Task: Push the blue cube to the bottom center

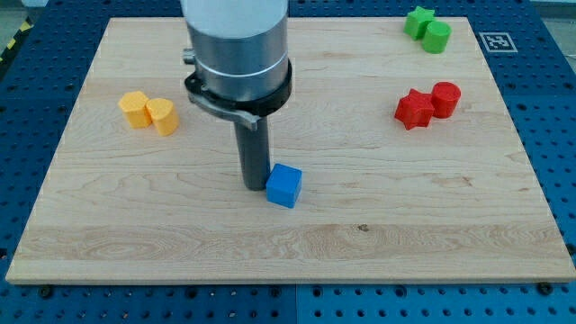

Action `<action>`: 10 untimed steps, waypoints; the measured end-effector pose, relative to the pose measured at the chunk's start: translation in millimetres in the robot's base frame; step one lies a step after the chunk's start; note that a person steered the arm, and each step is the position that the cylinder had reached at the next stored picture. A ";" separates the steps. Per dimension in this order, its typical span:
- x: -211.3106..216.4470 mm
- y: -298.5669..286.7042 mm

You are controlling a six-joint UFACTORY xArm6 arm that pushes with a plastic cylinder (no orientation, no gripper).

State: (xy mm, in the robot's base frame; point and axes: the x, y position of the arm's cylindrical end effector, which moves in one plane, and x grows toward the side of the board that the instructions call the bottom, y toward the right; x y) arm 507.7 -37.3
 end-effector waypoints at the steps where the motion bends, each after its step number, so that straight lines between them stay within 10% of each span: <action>1: -10.8 27.0; 10: -1.0 73.8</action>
State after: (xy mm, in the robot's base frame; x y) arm 506.8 36.5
